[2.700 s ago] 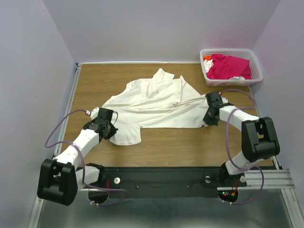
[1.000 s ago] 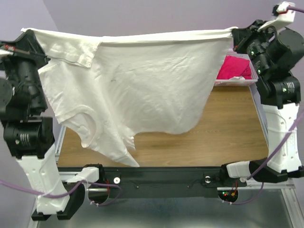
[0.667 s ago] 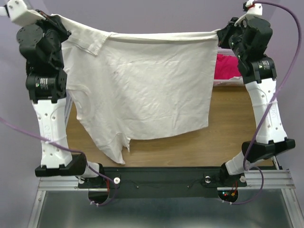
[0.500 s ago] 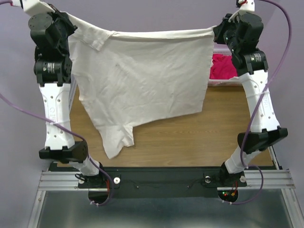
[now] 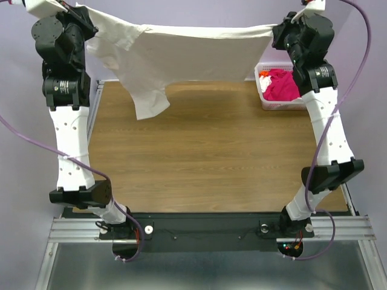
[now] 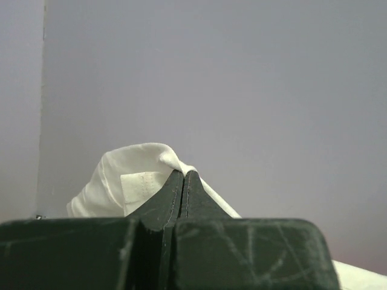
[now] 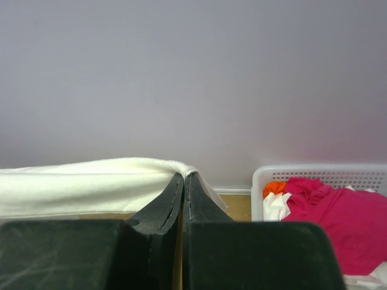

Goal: Fold and stack the t-shirts
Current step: Flatten the tshirt out

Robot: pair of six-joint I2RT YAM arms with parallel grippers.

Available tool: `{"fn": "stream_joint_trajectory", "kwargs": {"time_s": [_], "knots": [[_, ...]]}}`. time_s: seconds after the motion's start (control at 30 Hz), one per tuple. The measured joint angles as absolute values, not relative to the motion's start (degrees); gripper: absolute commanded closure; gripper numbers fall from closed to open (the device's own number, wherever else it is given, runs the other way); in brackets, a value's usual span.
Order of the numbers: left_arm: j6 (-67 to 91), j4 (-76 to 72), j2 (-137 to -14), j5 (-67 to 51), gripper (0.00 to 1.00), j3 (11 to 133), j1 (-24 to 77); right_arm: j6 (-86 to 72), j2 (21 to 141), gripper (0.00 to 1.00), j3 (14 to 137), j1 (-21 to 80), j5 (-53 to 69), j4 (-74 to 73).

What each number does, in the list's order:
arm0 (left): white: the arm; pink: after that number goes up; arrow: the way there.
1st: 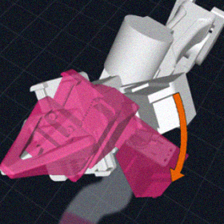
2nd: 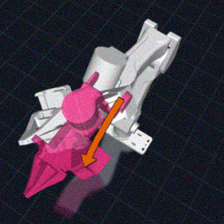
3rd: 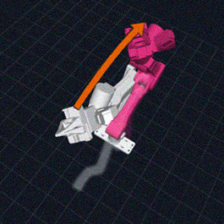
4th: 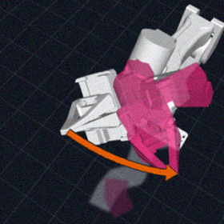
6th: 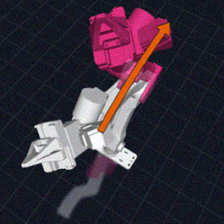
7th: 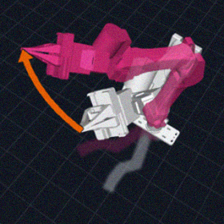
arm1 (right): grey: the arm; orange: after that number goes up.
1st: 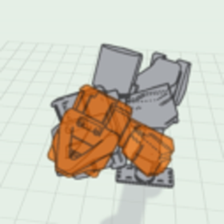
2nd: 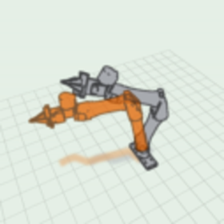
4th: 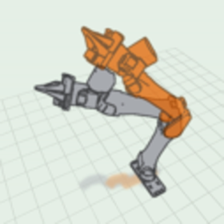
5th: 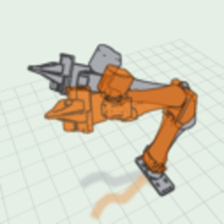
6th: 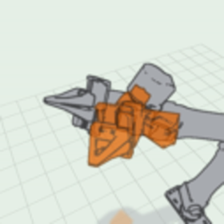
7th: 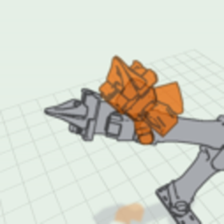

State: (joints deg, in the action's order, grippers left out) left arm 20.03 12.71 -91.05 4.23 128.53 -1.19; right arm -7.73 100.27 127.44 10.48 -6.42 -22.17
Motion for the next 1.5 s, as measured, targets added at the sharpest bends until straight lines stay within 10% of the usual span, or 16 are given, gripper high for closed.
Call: {"fn": "stream_joint_trajectory", "kwargs": {"time_s": [0.67,1.17,1.5], "knots": [[36.9,17.8,-41.2,4.0,1.0,46.2,-1.6,-9.1,66.2,0.99,54.0,10.2,-6.3,-16.3],[40.9,28.1,-34.9,2.0,1.0,36.2,-1.6,-24.3,60.3,0.99,39.1,10.2,-9.2,-20.6],[35.4,25.9,-47.3,4.1,1.0,58.8,-1.6,-19.5,64.6,0.99,60.9,10.2,-12.2,-23.4]]}}
